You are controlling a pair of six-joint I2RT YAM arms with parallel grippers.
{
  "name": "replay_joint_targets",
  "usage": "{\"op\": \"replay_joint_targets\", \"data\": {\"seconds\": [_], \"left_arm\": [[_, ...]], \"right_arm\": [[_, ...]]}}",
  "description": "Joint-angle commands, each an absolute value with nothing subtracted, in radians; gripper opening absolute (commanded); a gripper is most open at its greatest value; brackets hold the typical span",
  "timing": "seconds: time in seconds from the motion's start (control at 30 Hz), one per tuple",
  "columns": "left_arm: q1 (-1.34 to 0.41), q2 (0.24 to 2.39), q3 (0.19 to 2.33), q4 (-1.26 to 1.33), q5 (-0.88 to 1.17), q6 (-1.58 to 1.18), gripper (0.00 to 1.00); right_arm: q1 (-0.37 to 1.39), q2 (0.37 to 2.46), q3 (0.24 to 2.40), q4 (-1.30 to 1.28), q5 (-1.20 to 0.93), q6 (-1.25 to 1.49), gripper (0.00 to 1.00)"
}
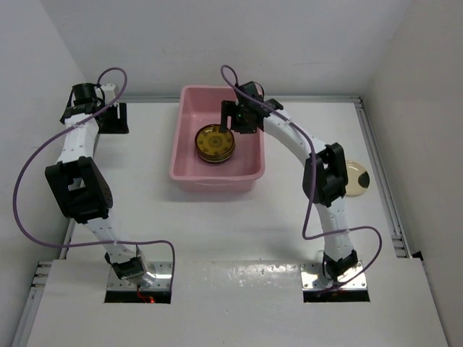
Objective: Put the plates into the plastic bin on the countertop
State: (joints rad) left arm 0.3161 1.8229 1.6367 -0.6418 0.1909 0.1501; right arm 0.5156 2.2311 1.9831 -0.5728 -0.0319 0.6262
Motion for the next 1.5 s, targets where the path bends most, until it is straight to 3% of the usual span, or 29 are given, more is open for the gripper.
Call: {"op": "replay_joint_targets", "data": {"seconds": [0.0, 0.1, 0.2, 0.23, 0.27, 0.3, 0.37, 0.5, 0.6, 0.77, 1.0, 1.1, 1.13, 1.23, 1.47], "left_arm": [[0.327, 1.793, 1.632, -0.624, 0.216, 0.156, 0.72], [0.327, 1.793, 1.632, -0.624, 0.216, 0.156, 0.72], [0.327, 1.793, 1.622, -0.624, 0.216, 0.156, 0.72], [0.327, 1.793, 1.621, -0.624, 0.216, 0.156, 0.72], [0.327, 1.793, 1.621, -0.624, 0.216, 0.156, 0.72], [0.327, 1.784, 1.612, -0.624, 0.216, 0.156, 0.72], [0.327, 1.784, 1.612, -0.624, 0.216, 0.156, 0.72], [0.336, 1.775, 1.592, -0.624, 0.216, 0.156, 0.72], [0.336, 1.785, 1.582, -0.624, 0.227, 0.156, 0.72], [0.336, 1.786, 1.571, -0.624, 0.218, 0.156, 0.72], [0.336, 1.786, 1.571, -0.624, 0.218, 0.156, 0.72], [0.336, 1.786, 1.580, -0.624, 0.207, 0.156, 0.72], [0.336, 1.776, 1.580, -0.624, 0.207, 0.156, 0.72], [0.345, 1.776, 1.580, -0.624, 0.198, 0.166, 0.72], [0.481, 1.847, 1.480, -0.615, 0.363, 0.202, 0.72]], "right_arm": [[0.526, 2.062, 2.078, -0.612, 0.089, 0.508, 0.80], [0.468, 1.910, 1.981, -0.614, 0.114, 0.521, 0.84], [0.249, 1.738, 1.624, -0.609, 0.077, 0.642, 0.82], [0.201, 1.706, 1.559, -0.611, 0.066, 0.667, 0.79], [0.110, 1.622, 1.357, -0.589, 0.031, 0.695, 0.70], [0.019, 1.594, 1.291, -0.580, 0.023, 0.707, 0.64], [-0.172, 1.490, 1.044, -0.517, 0.005, 0.747, 0.58], [-0.377, 1.366, 0.807, -0.346, -0.029, 0.850, 0.69], [-0.457, 1.348, 0.714, -0.243, -0.003, 0.894, 0.69], [-0.543, 1.411, 0.657, -0.137, 0.038, 0.969, 0.69], [-0.552, 1.592, 0.689, -0.086, 0.038, 1.060, 0.54], [-0.548, 1.649, 0.696, -0.087, 0.029, 1.088, 0.38], [-0.542, 1.669, 0.709, -0.086, 0.014, 1.089, 0.26], [-0.513, 1.704, 0.730, -0.087, 0.003, 1.045, 0.00], [-0.351, 1.677, 0.883, -0.114, 0.005, 0.868, 0.00]]}}
